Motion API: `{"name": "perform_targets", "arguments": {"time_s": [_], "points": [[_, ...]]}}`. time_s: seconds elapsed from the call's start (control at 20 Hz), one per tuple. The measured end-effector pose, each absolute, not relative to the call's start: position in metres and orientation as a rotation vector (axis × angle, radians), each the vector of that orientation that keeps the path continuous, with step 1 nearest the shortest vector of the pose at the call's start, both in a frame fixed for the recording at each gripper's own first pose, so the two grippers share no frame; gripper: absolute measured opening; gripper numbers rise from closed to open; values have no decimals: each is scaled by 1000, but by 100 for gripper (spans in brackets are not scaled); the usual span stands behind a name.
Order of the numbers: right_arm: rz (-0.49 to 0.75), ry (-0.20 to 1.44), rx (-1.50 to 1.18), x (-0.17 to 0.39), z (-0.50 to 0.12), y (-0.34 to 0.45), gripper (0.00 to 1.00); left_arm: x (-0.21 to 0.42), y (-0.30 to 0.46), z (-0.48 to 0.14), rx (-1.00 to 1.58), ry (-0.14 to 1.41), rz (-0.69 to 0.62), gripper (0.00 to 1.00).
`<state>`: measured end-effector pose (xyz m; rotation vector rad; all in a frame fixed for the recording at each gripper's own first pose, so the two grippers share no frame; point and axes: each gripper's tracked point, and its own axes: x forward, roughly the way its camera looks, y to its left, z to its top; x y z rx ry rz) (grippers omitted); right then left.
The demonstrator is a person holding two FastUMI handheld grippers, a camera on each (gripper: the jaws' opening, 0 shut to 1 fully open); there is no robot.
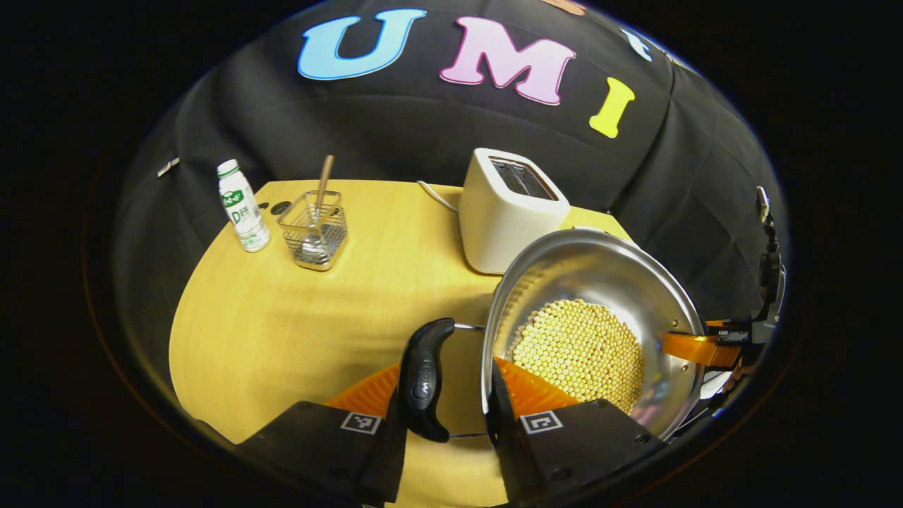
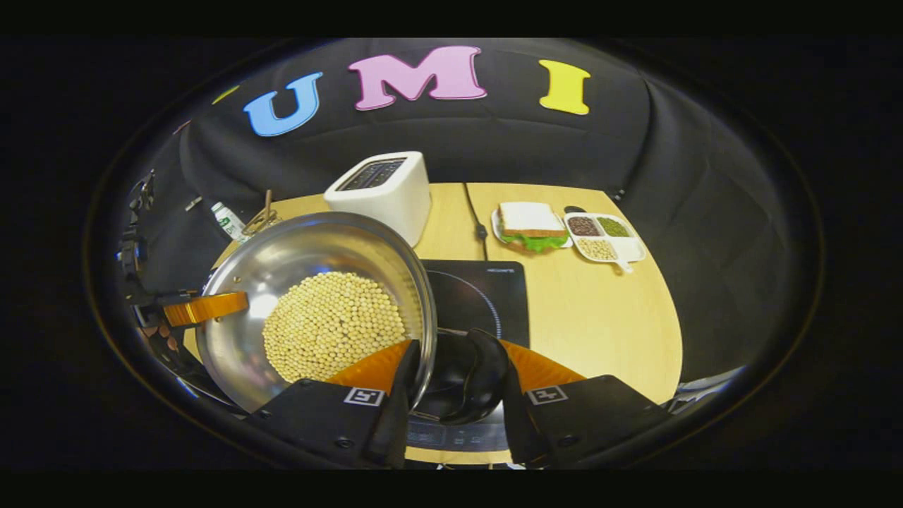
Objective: First push the handle of the pot to place it horizontally, then grasp the pot with both hands and set it on the induction cooktop.
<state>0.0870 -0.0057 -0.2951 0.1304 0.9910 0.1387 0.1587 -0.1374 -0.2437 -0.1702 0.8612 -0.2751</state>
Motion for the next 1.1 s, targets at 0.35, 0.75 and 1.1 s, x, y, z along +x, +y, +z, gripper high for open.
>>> {"name": "perform_targets", "arguments": {"time_s": [0.35,0.75,1.1], "points": [[114,1013,139,97,-322,-50,58,171,-191,-262,-163,879,-288,57],[115,1018,139,110,-345,-60,58,185,-207,-281,-170,893,-280,57],[110,1023,155,116,-355,-60,58,190,-209,-287,-168,894,-275,57]]}}
